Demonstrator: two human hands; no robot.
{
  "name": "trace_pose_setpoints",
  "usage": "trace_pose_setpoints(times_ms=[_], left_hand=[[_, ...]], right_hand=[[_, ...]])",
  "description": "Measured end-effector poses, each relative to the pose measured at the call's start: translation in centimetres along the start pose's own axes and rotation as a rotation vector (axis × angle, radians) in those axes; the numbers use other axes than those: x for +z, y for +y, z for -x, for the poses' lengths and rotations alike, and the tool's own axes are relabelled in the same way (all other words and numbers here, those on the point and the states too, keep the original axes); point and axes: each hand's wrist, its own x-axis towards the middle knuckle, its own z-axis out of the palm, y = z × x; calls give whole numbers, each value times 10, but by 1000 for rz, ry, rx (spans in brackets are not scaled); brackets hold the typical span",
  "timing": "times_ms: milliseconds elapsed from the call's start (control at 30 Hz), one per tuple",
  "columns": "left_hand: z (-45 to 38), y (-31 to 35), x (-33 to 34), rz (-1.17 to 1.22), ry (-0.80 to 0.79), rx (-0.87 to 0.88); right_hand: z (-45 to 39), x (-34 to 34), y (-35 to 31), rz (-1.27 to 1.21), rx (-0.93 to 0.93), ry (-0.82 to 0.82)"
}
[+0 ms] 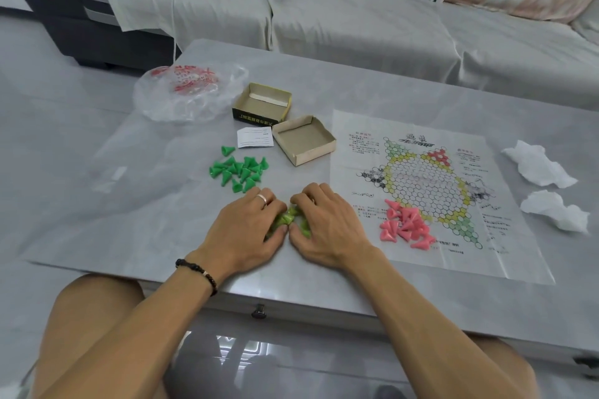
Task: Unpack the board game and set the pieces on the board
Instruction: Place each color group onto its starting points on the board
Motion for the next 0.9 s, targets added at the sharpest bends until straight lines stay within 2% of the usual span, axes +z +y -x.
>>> trace_pose_setpoints(times_ms=[233,433,600,767,900], left_hand=[[3,5,0,-81,53,-42],[-4,8,2,-106,65,-58],[-9,8,3,-93,80,-55],[-13,7,4,-89,89,-53],[-20,7,4,-90,104,-70]], right_hand=[[1,3,-3,50,9,34],[-2,5,-8,52,93,72],[-7,6,-9,82,140,39],[-11,7,-8,96,58,36],[-19,9,-5,65,69,6]])
